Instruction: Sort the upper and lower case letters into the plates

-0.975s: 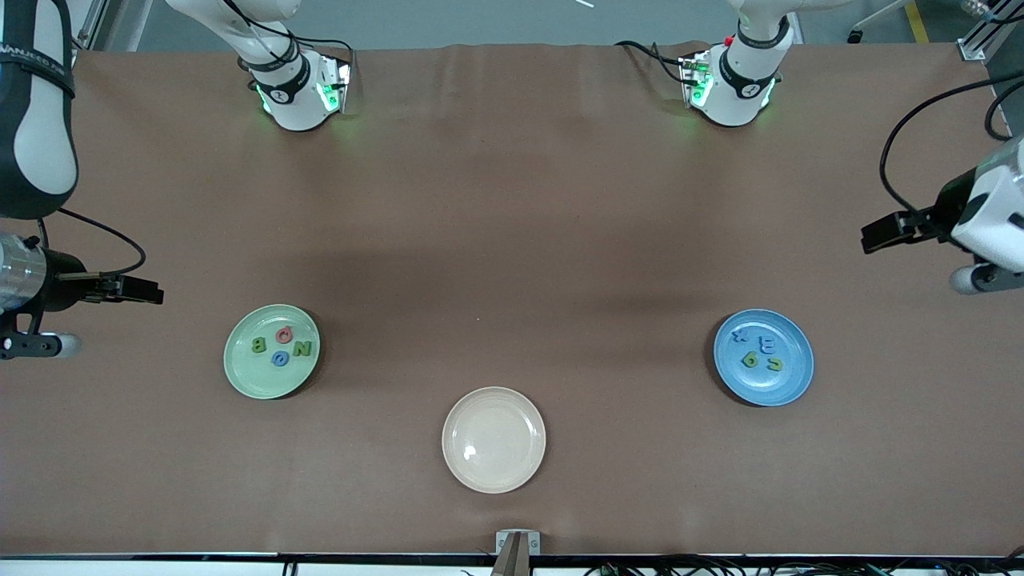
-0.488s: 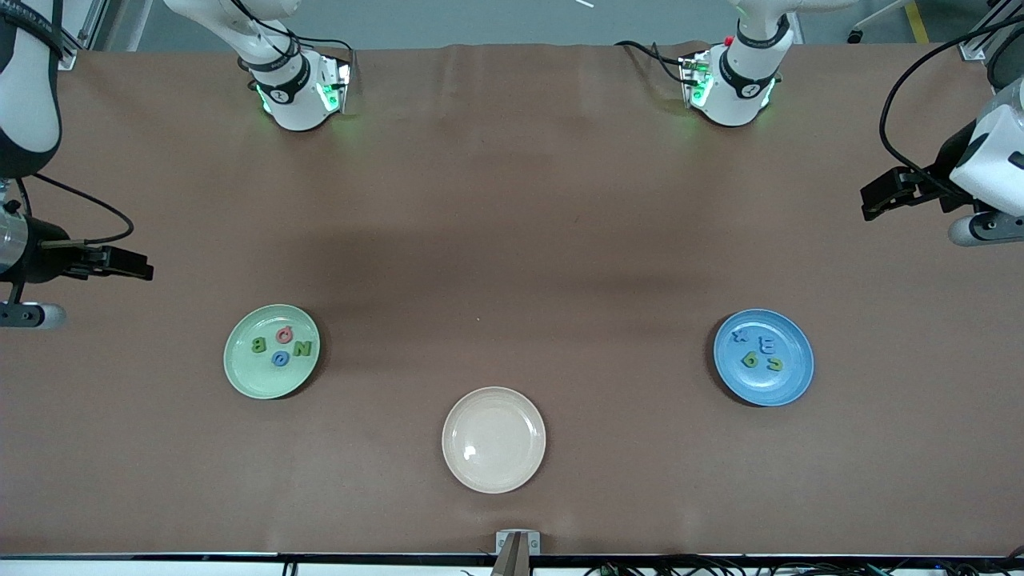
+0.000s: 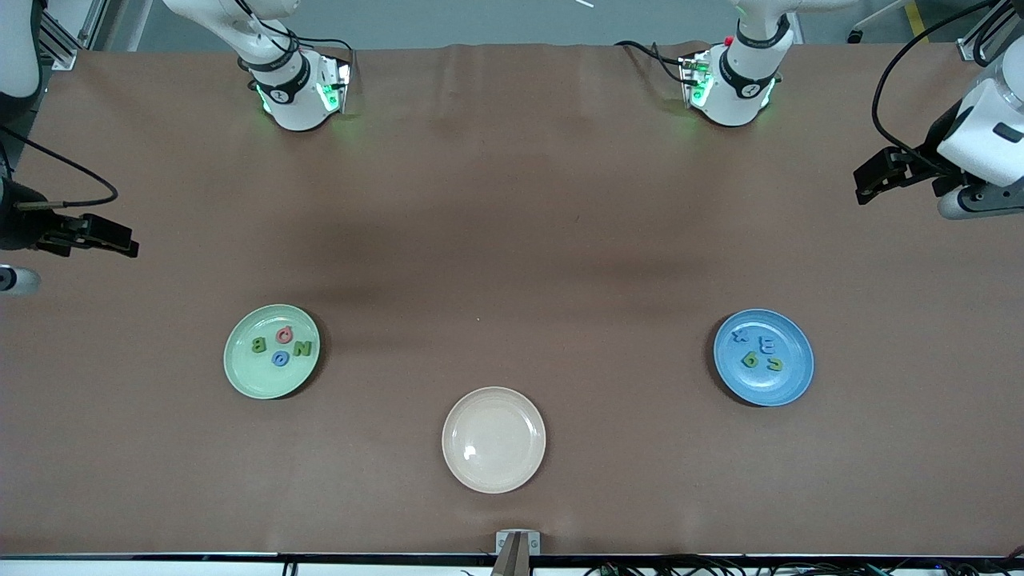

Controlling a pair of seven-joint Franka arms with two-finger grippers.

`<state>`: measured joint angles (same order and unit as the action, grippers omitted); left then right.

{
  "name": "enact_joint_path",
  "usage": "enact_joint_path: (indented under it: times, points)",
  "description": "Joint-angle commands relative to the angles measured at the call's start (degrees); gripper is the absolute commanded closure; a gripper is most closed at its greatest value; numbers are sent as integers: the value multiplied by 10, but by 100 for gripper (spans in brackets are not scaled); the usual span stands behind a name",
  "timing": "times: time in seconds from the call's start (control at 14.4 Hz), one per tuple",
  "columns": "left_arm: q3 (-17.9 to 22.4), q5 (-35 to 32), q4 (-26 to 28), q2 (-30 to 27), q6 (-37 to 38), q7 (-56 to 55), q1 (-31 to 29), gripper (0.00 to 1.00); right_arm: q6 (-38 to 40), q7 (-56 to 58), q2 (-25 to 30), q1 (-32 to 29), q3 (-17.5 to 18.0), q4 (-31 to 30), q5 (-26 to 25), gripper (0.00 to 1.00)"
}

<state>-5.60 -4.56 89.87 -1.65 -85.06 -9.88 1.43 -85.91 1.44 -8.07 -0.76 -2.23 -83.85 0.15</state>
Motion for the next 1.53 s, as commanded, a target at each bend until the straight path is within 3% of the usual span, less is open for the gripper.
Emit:
enact_joint_path:
  times: [0.0, 0.35, 0.56, 1.46]
  points:
    - [3, 26, 17, -14, -12, 12, 2, 0, -17, 1, 33, 5, -5, -36, 1, 0]
    - [2, 50, 13, -6, -32, 1, 4, 0, -25, 1, 43, -2, 1, -46, 3, 0]
    - [-9, 47, 14, -9, -28, 2, 3, 0, -28, 1, 43, -24, 30, -46, 3, 0]
    - [-18, 45, 29, -27, -25, 14, -22, 0, -35, -5, 118, -22, 28, -108, 5, 0]
